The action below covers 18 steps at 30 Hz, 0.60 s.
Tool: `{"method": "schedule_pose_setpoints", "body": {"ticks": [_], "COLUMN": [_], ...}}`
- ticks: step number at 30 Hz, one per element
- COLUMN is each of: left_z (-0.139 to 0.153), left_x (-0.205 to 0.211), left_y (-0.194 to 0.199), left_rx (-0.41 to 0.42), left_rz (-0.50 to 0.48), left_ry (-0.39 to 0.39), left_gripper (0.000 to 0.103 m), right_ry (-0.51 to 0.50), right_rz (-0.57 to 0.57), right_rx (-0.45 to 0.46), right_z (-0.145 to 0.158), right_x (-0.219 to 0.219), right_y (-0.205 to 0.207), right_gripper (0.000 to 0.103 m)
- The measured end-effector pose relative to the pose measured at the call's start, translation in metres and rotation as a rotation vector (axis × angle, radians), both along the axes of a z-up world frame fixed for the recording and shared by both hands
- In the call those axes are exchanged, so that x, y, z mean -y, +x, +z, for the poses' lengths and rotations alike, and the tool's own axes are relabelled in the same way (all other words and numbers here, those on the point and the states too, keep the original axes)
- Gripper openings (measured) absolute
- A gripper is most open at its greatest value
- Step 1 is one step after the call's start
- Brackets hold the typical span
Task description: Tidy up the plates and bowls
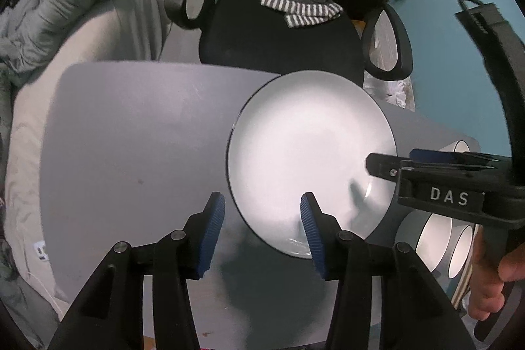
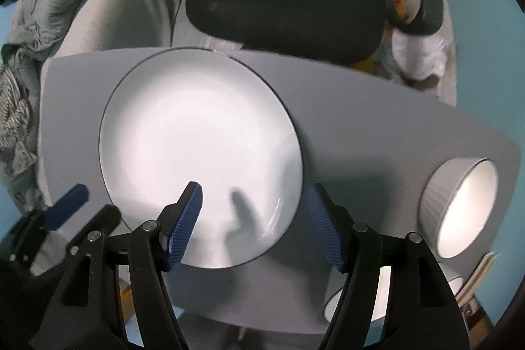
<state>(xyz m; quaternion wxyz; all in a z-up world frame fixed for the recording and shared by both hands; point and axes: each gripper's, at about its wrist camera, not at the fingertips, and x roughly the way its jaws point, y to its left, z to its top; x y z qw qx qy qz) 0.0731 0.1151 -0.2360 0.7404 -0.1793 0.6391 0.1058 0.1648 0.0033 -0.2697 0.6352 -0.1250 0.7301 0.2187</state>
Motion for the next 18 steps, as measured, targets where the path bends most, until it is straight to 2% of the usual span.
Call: {"method": "schedule_pose_setpoints", "body": {"ticks": [10,18], "left_z": [0.047,0.08], "left_x": [-0.001,-0.003], "left_y": [-0.018,-0.037], "left_rx": [0.079,0.145], "left_rz": [0.001,0.004], "left_ry": [0.078,0.11], "left_gripper": [0.053,0.053], "right_ry": [0.013,0.019], "right_rz": [0.01,0.013], "right_rx": [0.237,0.371], "right_z": [0.061,0.104], "right_x": [0.016,0.027], "right_y": [-0.023,-0.043], "right_gripper": [0.068,0.068]}}
